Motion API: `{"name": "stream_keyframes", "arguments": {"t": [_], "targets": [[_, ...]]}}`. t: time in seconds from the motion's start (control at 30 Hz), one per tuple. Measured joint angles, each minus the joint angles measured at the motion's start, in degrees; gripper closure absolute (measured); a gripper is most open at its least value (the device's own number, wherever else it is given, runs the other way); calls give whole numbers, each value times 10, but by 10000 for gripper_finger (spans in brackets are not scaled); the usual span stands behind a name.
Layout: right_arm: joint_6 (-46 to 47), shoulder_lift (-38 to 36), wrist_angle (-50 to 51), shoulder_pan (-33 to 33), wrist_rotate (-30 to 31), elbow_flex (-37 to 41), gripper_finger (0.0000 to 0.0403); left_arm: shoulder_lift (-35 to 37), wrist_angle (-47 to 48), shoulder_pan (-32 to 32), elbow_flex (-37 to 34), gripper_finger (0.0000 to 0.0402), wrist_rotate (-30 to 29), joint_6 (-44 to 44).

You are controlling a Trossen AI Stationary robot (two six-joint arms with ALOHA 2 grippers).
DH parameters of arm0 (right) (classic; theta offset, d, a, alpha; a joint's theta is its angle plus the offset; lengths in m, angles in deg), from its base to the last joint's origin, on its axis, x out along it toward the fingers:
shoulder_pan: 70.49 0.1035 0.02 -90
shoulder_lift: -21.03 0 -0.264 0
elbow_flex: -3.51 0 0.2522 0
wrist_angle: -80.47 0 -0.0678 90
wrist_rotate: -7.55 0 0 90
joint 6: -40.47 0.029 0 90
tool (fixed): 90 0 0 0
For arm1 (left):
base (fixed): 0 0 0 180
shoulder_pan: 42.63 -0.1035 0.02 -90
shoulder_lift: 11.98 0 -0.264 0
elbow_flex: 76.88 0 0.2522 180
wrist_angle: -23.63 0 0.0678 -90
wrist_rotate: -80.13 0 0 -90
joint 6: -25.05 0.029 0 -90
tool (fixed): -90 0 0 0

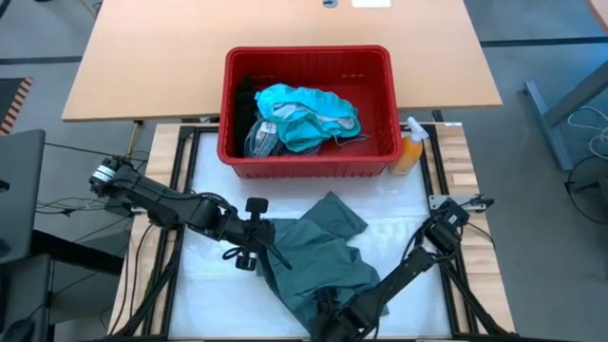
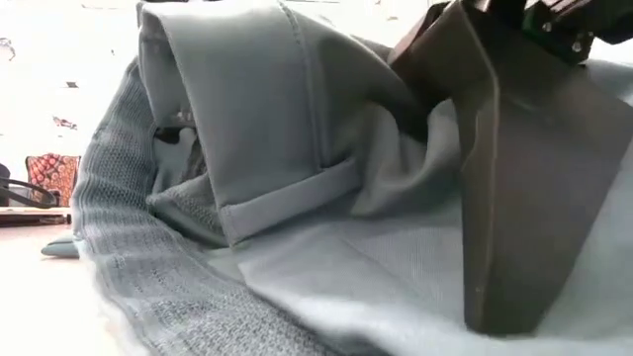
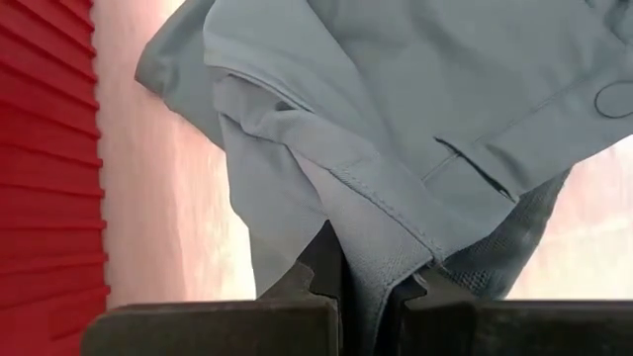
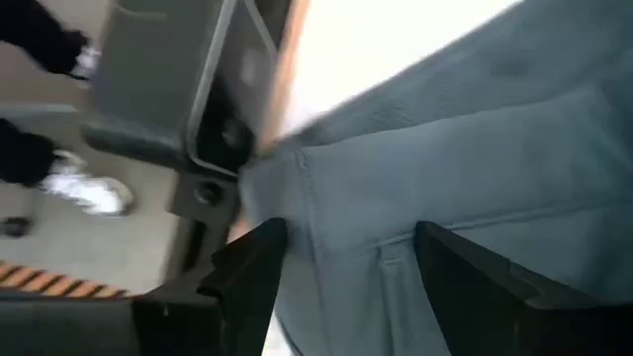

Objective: Fold Laundry from Bin
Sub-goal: Fold the light blue pants

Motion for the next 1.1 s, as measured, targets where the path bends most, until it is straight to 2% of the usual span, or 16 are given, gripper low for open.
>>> {"name": "stream_keyframes", "arguments": {"t": [0.1, 0.17, 0.3, 0.37, 0.47, 0.6, 0.73, 0.83, 1.0, 1.1], "targets": [[6, 7, 4, -1, -24, 0, 164, 0, 0, 0, 0, 401, 9, -16], [12, 2, 10, 0, -24, 0, 198, 0, -2, 3, 0, 401, 26, -35], [17, -20, 34, -1, -30, 3, 311, -2, -5, 13, 0, 401, 29, -43], [14, -40, 57, -6, -52, 5, 366, -2, -5, 14, 0, 401, 31, -40], [15, -91, 91, -14, -87, 7, 369, -2, -7, 6, 0, 401, 32, -43], [32, -182, 121, -12, -87, 4, 353, -2, -2, -11, 0, 401, 30, -54], [80, -273, 127, 4, -85, 5, 359, -2, 4, -28, 0, 401, 51, -74], [96, -343, 128, 23, -45, 4, 363, 0, 7, -40, 0, 401, 100, -76], [94, -420, 149, 57, 70, 4, 362, 13, -16, -45, 5, 401, 122, -97], [57, -450, 156, 62, 128, 4, 362, 22, -84, -46, 13, 401, 205, -132]]}}
